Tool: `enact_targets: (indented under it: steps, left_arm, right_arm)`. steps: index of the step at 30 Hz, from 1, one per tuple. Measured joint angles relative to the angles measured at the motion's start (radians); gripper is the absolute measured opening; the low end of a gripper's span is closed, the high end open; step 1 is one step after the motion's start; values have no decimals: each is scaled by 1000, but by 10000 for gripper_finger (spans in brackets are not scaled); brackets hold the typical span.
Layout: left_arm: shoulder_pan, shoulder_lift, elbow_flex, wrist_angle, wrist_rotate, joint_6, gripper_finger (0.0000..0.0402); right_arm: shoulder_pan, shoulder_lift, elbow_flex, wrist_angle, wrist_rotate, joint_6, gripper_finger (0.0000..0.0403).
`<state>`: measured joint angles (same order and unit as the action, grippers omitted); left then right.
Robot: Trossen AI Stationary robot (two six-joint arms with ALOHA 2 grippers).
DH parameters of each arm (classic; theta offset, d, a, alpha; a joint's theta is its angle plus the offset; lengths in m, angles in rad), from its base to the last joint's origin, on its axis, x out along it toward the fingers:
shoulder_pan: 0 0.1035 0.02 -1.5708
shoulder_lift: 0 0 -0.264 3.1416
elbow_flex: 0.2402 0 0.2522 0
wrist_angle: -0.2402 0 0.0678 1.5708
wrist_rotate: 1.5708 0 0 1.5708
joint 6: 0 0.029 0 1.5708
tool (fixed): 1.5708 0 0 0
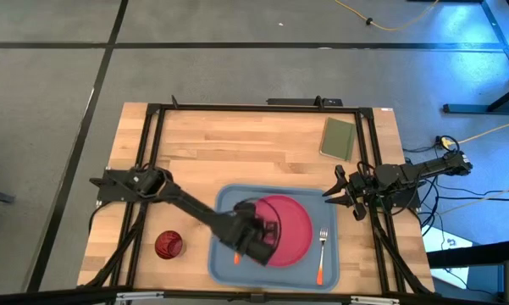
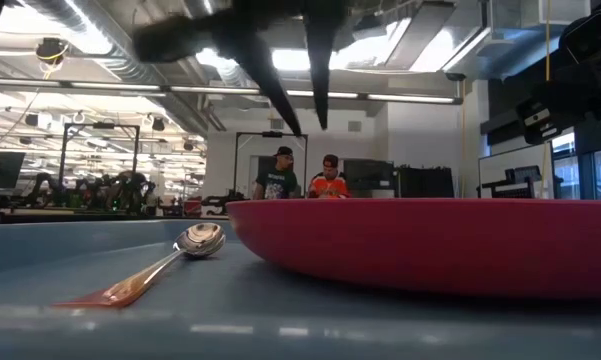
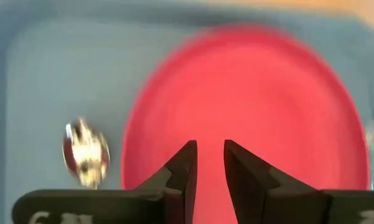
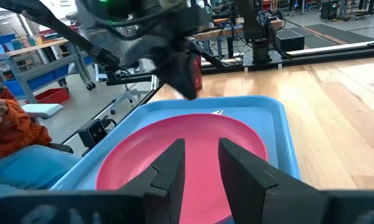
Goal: Pick and place plate/cup/fork/spoon on tray
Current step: Adjust the pink plate on the blue serving tray
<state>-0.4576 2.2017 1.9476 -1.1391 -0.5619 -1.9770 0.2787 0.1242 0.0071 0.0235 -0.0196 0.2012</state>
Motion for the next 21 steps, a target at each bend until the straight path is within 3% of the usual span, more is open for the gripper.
enact_targets:
  steps: [21]
  left_arm:
    - [301,35,3,22,54,102,73]
  right_arm:
    - [0,0,0,0,0,0,102]
